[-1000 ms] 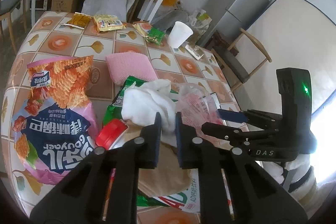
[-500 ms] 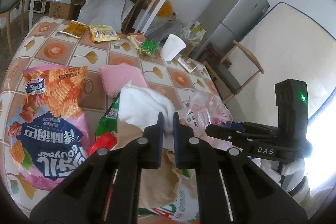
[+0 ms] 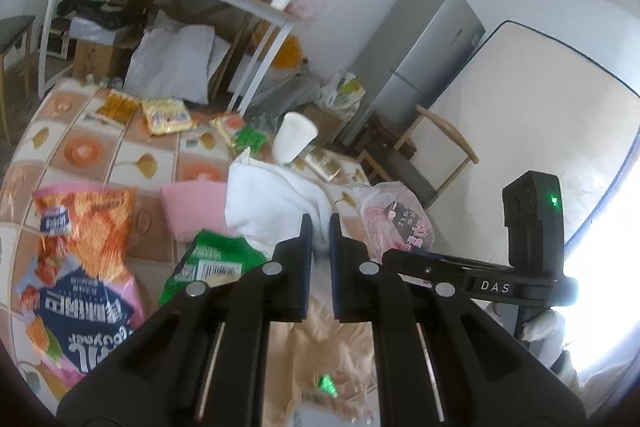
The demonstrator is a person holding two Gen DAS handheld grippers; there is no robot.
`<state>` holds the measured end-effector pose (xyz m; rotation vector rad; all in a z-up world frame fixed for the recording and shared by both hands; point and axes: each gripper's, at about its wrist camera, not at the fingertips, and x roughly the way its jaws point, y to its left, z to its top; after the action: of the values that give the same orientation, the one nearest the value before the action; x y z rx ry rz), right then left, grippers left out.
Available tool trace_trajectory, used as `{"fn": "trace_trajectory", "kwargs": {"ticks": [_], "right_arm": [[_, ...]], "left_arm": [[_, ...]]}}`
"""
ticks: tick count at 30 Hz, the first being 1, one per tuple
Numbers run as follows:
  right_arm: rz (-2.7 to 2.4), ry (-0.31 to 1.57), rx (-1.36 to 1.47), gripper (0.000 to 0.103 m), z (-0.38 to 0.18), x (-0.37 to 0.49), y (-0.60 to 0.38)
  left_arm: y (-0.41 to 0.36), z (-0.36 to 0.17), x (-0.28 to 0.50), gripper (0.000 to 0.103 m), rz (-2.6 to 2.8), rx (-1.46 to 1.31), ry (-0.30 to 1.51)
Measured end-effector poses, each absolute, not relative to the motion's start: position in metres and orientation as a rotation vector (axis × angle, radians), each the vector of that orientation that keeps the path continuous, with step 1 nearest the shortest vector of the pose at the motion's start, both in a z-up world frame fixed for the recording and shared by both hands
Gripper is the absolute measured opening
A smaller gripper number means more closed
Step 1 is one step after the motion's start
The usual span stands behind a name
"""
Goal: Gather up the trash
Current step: 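Grasp the pink-printed plastic bag with the right gripper while the left grasps a white glove, then lift the plastic bag and white glove up from the table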
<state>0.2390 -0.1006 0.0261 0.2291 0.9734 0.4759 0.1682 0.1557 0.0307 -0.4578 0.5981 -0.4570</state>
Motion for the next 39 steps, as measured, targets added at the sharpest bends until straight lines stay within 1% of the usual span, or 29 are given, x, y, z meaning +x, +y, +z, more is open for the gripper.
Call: {"fn": "trace_trajectory", "kwargs": {"ticks": [11, 23, 39], "right_arm": [[0.460, 0.884, 0.336, 0.037, 0.056, 0.233, -0.134], [0.429, 0.882, 0.376, 0.037, 0.056, 0.230, -0.153], [0.415, 0.861, 0.410, 0.037, 0.059, 0.226, -0.166]], "left_arm": [[0.146, 0.071, 0.166, 0.007, -0.492, -0.429, 0.465], [0.142, 0.074, 0.173, 0.007, -0.518, -0.462, 0.425], [0.135, 0.119, 0.173, 0.007, -0.564, -0.455, 0.299]]}}
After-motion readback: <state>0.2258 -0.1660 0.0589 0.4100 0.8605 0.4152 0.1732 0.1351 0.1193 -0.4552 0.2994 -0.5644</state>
